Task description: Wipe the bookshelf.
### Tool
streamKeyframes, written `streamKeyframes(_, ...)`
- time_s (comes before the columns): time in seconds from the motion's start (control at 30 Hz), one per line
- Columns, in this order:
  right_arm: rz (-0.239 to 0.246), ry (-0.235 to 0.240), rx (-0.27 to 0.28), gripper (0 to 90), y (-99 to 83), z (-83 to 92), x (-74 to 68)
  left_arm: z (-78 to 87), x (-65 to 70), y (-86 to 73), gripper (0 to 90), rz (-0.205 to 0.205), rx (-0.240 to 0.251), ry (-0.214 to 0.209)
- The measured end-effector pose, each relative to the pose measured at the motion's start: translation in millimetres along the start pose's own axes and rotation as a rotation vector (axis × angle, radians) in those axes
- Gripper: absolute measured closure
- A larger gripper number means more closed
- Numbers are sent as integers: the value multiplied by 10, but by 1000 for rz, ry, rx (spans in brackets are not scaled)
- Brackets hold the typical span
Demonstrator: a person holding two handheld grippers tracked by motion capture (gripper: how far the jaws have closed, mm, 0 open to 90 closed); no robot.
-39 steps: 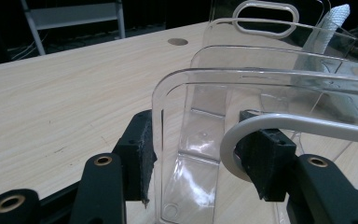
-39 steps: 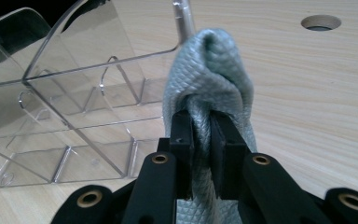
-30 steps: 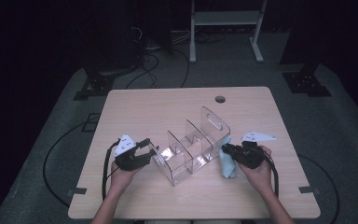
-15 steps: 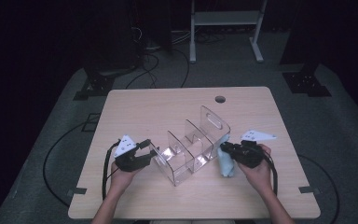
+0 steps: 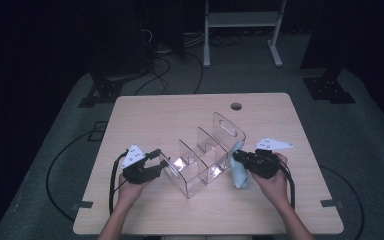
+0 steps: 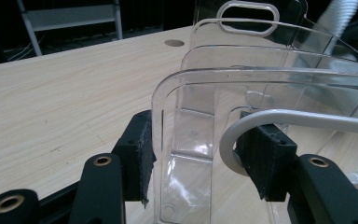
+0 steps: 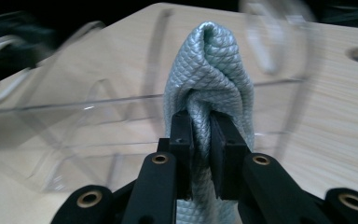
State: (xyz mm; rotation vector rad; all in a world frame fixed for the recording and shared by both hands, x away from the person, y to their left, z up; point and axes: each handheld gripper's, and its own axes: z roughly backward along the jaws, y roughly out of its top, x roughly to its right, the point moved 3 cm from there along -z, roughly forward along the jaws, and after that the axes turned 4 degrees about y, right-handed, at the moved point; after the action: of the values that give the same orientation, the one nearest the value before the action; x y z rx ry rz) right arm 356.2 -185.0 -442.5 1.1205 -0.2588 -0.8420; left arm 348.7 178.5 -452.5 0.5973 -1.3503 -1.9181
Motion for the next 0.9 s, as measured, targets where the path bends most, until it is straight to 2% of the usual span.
streamKeyframes(0.07,-33,-8,8,796,-14,4,74,-5,10,1,470,0,0,-1)
streamKeyframes(0.1,-34,-4,7,796,-24,0,55,-8,13,2,470,-1,0,-1)
streamKeyframes(0.17,-14,21,-5,795,-40,-24,-51,-13,12,3,470,7,1,3)
streamKeyframes(0.23,8,72,-16,794,-61,-67,-201,-10,13,2,470,5,2,3)
streamKeyframes(0.3,43,68,-26,794,-76,-83,-279,-5,14,1,470,2,1,2)
streamKeyframes(0.37,32,56,-22,795,-68,-69,-218,-5,15,0,469,6,5,-1)
streamKeyframes(0.43,-2,22,-8,795,-65,-64,-94,-7,18,1,469,3,3,-1)
streamKeyframes(0.5,-31,17,-1,794,-84,-72,-33,-11,27,0,468,1,5,2)
streamKeyframes(0.57,-24,28,-11,794,-115,-99,-94,-8,26,-1,468,-1,4,4)
streamKeyframes(0.63,-4,70,-30,793,-149,-138,-210,-9,26,-2,469,1,6,3)
streamKeyframes(0.73,9,96,-49,794,-199,-175,-291,-3,29,-2,469,-6,2,3)
streamKeyframes(0.77,10,97,-45,794,-202,-176,-269,2,31,-3,468,-5,2,-2)
streamKeyframes(0.8,10,97,-45,794,-202,-176,-269,2,31,-3,468,-5,2,-2)
streamKeyframes(0.83,5,45,-42,795,-196,-177,-166,1,39,-5,468,0,6,-2)
streamKeyframes(0.87,5,45,-42,795,-196,-177,-166,1,39,-5,468,0,6,-2)
streamKeyframes(0.9,-3,26,-40,796,-196,-180,-124,-2,40,-4,468,1,6,-1)
